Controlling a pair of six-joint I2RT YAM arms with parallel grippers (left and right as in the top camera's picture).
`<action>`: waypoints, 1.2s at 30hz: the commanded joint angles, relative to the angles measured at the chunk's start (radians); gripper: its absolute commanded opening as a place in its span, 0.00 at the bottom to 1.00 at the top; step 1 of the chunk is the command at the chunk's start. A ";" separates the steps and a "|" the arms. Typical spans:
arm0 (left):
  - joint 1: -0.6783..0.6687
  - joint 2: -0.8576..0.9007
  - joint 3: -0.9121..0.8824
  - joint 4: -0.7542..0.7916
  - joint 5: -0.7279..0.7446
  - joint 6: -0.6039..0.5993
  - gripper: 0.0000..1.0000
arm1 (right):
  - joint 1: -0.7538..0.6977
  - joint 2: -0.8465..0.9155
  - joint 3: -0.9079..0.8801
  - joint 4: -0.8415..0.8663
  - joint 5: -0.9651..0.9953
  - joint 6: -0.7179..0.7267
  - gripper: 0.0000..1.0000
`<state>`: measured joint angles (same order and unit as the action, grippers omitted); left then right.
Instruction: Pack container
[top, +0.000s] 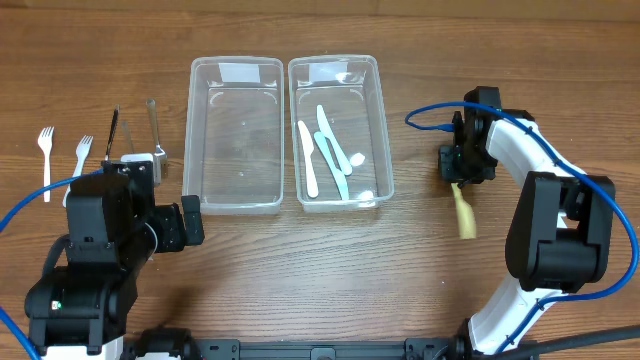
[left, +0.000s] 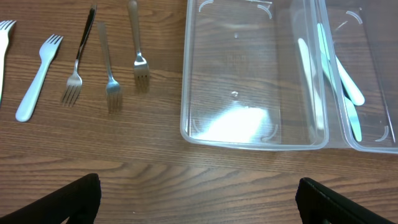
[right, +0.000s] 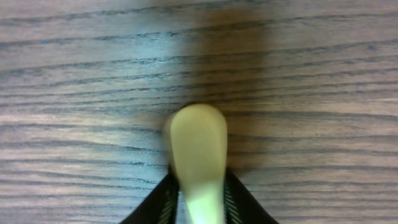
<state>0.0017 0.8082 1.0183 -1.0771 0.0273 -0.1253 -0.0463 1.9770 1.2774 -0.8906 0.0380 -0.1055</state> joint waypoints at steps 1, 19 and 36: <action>0.005 -0.003 0.023 0.004 0.015 -0.010 1.00 | 0.000 0.051 -0.010 0.004 -0.034 0.001 0.24; 0.005 -0.003 0.023 0.005 0.015 -0.010 1.00 | 0.002 -0.127 0.109 -0.086 -0.043 0.054 0.04; 0.005 -0.003 0.023 0.008 0.018 -0.011 1.00 | 0.608 -0.157 0.337 -0.018 -0.040 0.213 0.04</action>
<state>0.0017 0.8082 1.0183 -1.0733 0.0273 -0.1253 0.5476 1.7157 1.6081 -0.9241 -0.0059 0.0860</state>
